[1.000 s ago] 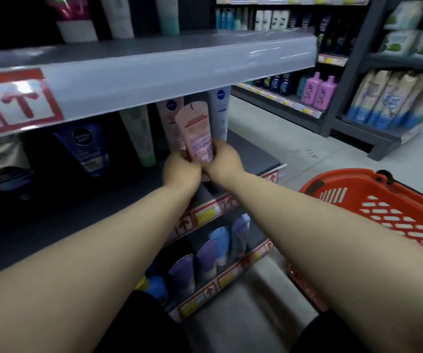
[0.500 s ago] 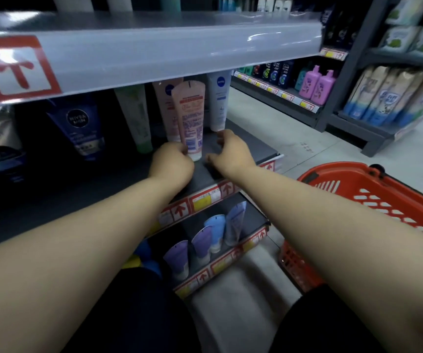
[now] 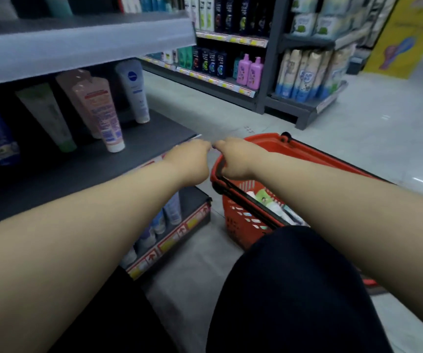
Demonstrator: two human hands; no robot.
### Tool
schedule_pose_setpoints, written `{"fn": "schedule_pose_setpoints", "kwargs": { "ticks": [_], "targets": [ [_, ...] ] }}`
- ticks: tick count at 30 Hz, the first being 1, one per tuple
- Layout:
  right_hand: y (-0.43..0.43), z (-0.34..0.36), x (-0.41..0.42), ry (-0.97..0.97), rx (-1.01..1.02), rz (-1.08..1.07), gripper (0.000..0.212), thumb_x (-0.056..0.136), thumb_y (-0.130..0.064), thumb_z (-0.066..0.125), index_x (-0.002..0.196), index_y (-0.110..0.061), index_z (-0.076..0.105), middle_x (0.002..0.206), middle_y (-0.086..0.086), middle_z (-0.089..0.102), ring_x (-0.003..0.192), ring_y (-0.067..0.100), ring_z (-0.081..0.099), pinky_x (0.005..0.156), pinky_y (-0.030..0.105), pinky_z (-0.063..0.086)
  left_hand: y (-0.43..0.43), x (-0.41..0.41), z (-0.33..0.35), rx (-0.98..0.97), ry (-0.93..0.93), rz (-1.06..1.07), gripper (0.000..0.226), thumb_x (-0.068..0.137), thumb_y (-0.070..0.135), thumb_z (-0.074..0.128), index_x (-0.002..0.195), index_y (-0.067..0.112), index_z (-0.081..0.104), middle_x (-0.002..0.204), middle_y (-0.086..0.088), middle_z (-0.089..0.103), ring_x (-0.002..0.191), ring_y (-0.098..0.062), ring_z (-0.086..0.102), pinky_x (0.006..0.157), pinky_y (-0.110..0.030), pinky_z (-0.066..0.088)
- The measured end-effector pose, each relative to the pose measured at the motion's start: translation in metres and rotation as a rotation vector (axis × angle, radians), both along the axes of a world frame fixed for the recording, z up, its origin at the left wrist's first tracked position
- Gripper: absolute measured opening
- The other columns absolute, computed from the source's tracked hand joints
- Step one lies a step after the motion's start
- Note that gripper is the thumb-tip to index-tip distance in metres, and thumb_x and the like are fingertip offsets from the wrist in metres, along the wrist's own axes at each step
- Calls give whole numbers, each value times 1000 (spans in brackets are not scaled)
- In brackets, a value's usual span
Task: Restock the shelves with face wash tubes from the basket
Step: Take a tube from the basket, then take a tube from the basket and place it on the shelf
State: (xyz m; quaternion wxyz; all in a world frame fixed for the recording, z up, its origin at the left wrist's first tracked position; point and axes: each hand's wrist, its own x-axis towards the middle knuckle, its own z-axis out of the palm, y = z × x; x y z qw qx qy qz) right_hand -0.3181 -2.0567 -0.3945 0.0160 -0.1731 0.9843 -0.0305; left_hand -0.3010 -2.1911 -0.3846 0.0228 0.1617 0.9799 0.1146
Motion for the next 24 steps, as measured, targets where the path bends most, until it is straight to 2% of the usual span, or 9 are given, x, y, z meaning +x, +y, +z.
{"fn": "schedule_pose_setpoints", "kwargs": {
  "ticks": [4,8,13,16,18,21,24],
  "targets": [
    [52,-25,3,-73,29,-62,51,83,-22,58,129,-5,46,129,19,51,120,35,49,100,36,40,58,-23,-32,-114,-13,-135,28,83,17,51,111,14,55,120,-12,57,113,-34,57,95,-43,46],
    [102,-62,-1,-165,60,-156,49,84,-17,58,130,-9,44,128,15,50,119,32,49,95,35,42,116,-46,-72,-266,-82,-231,38,85,15,50,123,15,48,131,-8,51,124,-28,49,105,-45,32],
    [163,-115,0,-288,61,-279,50,88,-29,54,133,-12,41,128,14,45,120,32,44,97,40,42,184,-59,-121,-367,-227,-357,55,90,26,52,140,13,33,145,-7,37,135,-24,36,114,-48,18],
    [193,-145,2,-342,52,-366,46,90,-36,52,129,-13,44,125,12,46,118,32,45,94,41,44,219,-62,-148,-382,-294,-430,48,93,28,49,136,12,35,141,-9,39,133,-26,37,112,-48,23],
    [208,-162,2,-361,19,-474,46,90,-35,52,129,-12,44,126,13,45,118,33,44,94,44,44,239,-61,-165,-331,-378,-453,45,92,23,50,134,10,38,138,-12,42,128,-29,43,104,-44,33],
    [223,-191,0,-383,-86,-767,55,88,-35,58,131,-8,38,131,15,40,121,35,44,93,44,42,265,-57,-189,-296,-558,-484,48,93,16,48,138,5,35,140,-17,43,127,-32,44,97,-36,39],
    [230,-226,3,-535,-88,-922,67,88,-35,60,141,-11,27,136,17,40,123,36,46,95,42,44,275,-60,-210,-411,-646,-545,39,91,13,49,129,6,50,133,-15,52,116,-31,52,92,-34,42]
  ]
}}
